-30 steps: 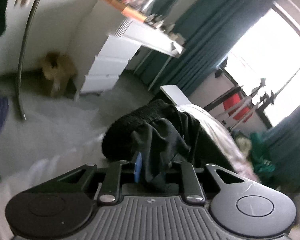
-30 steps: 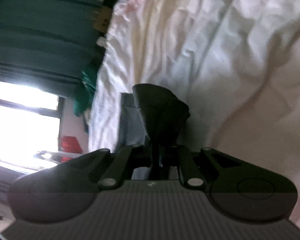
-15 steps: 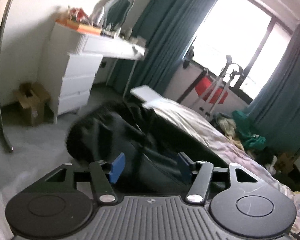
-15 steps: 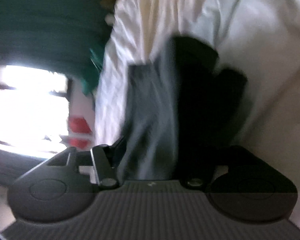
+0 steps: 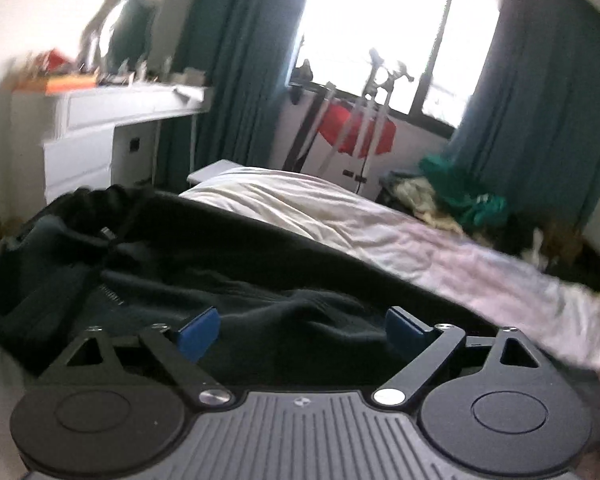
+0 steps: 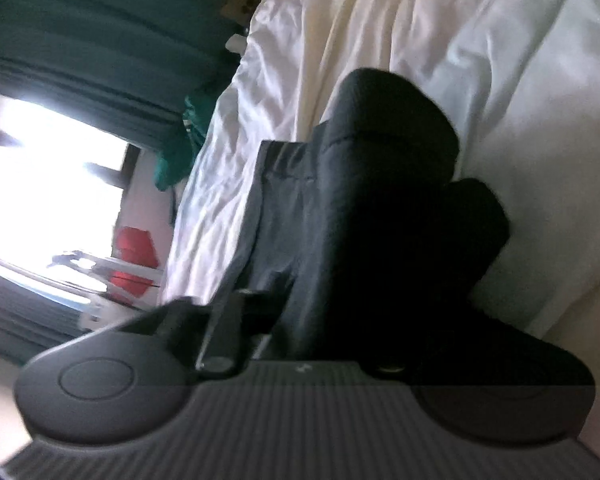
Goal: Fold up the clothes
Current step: 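Lay the garment fabric down with the right tool and open it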
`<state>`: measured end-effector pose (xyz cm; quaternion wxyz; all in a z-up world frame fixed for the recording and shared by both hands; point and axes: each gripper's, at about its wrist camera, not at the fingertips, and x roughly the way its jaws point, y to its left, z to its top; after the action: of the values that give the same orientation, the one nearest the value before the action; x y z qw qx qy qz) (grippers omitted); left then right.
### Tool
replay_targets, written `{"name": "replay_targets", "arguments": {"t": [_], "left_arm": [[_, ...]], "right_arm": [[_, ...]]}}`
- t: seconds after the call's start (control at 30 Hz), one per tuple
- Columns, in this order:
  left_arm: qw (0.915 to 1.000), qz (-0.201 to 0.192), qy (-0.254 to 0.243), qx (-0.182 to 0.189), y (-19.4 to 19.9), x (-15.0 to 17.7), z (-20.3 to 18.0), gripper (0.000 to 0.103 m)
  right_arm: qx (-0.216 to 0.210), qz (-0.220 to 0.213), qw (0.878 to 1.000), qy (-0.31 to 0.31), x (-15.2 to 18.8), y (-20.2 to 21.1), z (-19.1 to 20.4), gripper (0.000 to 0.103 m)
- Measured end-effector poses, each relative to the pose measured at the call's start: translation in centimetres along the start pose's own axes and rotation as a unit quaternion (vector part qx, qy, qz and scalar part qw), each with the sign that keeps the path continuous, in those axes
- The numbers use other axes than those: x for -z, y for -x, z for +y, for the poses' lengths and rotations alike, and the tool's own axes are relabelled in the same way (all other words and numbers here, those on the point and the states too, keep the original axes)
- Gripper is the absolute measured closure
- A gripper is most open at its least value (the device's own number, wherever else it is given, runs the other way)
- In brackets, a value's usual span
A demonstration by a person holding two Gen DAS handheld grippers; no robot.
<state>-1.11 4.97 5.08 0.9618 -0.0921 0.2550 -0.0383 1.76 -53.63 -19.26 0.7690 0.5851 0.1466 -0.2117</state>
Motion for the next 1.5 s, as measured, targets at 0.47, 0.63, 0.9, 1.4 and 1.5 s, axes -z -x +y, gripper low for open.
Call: {"name": "replay_targets", "arguments": {"t": [0.47, 0.63, 0.9, 1.4, 1.5], "left_arm": [[0.9986, 0.018, -0.049, -0.012, -4.2, 2.8, -0.7, 0.004], [0.9964, 0.030, -0.072, -0.034, -5.2, 3.7, -0.9, 0.001], [0.9751, 0.127, -0.161, -0.085, -9.9, 7.6, -1.9, 0.001], [0.9864, 0.100, -0.124, -0.041, -8.2, 5.5, -0.5, 0.002], [0.9925, 0.071, -0.094, -0.034, -6.5, 3.8, 0.9, 0.002]], "right_arm": [[-0.046, -0.097, 0.994, 0.034, -0.8, 4.6, 2.7, 0.093], [-0.013, -0.075, 0.996, 0.056, -2.0, 3.6, 1.5, 0.093], [0.007, -0.081, 0.990, 0.112, -2.2, 3.9, 3.1, 0.092], [0.003, -0.203, 0.875, 0.440, 9.4, 7.7, 20.0, 0.092], [-0.035, -0.211, 0.828, 0.518, 15.4, 8.1, 23.8, 0.092]]}}
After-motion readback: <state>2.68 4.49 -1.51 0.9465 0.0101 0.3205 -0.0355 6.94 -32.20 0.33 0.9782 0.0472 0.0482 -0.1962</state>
